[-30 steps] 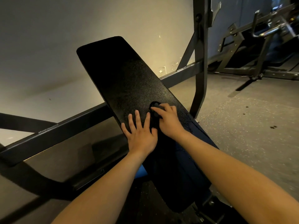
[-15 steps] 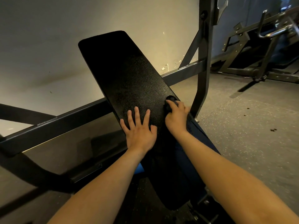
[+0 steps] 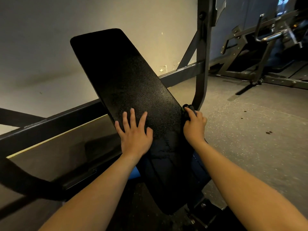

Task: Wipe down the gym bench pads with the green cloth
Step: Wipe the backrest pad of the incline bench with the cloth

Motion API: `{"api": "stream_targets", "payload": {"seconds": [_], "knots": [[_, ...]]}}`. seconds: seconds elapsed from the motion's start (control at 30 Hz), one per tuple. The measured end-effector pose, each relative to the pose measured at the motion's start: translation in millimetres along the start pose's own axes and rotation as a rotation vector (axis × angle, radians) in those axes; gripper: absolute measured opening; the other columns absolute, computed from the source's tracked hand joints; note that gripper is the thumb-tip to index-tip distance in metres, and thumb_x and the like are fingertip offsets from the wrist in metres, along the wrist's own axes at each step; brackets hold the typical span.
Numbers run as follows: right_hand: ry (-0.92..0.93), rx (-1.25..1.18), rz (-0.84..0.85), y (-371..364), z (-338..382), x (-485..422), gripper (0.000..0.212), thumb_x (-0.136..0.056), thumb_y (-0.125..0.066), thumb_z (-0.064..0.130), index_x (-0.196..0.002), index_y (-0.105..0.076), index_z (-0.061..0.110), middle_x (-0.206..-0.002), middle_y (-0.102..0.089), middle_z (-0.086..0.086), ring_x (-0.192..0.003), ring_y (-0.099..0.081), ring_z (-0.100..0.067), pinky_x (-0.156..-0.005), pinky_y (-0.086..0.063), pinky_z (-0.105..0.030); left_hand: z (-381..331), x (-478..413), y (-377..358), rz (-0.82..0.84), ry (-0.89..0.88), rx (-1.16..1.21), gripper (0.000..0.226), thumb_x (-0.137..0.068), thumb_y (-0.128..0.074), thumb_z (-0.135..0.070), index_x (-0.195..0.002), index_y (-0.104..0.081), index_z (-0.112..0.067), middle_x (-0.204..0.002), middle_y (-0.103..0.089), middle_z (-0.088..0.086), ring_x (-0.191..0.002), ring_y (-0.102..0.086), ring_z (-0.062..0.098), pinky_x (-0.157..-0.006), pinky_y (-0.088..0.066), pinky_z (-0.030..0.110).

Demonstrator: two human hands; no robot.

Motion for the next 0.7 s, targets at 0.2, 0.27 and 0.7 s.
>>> {"api": "stream_targets", "payload": {"seconds": [0.2, 0.27, 0.7], "knots": [[-0.055, -0.051, -0.008, -3, 15, 31, 0.055, -0.093, -0.045, -0.001, -0.144, -0.050, 0.018, -0.140, -0.043, -0.014, -0.126, -0.031, -0.033, -0.111, -0.027, -0.037, 4, 3, 3, -0.015, -0.012, 0.086, 0.061, -0.100, -0.037, -0.047, -0.156, -0.017, -0.038, -0.169, 0.000, 0.004, -0.154, 0.012, 0.027, -0.120, 0.012, 0.057], [0.068, -0.089, 0.078, -9, 31, 49, 0.053, -0.093, -0.051, 0.007, -0.145, -0.050, 0.018, -0.138, -0.044, -0.013, -0.126, -0.031, -0.030, -0.112, -0.025, -0.033, 7, 5, 8, -0.011, -0.014, 0.209, 0.057, -0.100, -0.038, -0.039, -0.155, -0.027, -0.034, -0.168, -0.007, 0.003, -0.154, 0.007, 0.022, -0.121, 0.013, 0.053], [0.067, 0.050, 0.033, 5, 6, 26, 0.049, -0.101, -0.042, 0.005, -0.148, -0.044, 0.016, -0.144, -0.039, -0.015, -0.125, -0.032, -0.036, -0.111, -0.032, -0.042, -8, 56, -12, 0.002, 0.123, 0.264, 0.060, -0.103, -0.037, -0.026, -0.159, -0.017, -0.029, -0.168, 0.013, 0.004, -0.150, 0.025, 0.028, -0.123, -0.001, 0.056]]}}
Point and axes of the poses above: each hand's wrist, its own x-axis away from the middle knuckle, its own y-axis out of the back of the hand, z = x × y, the point moved 1 cm from there along -x, towards the middle knuckle
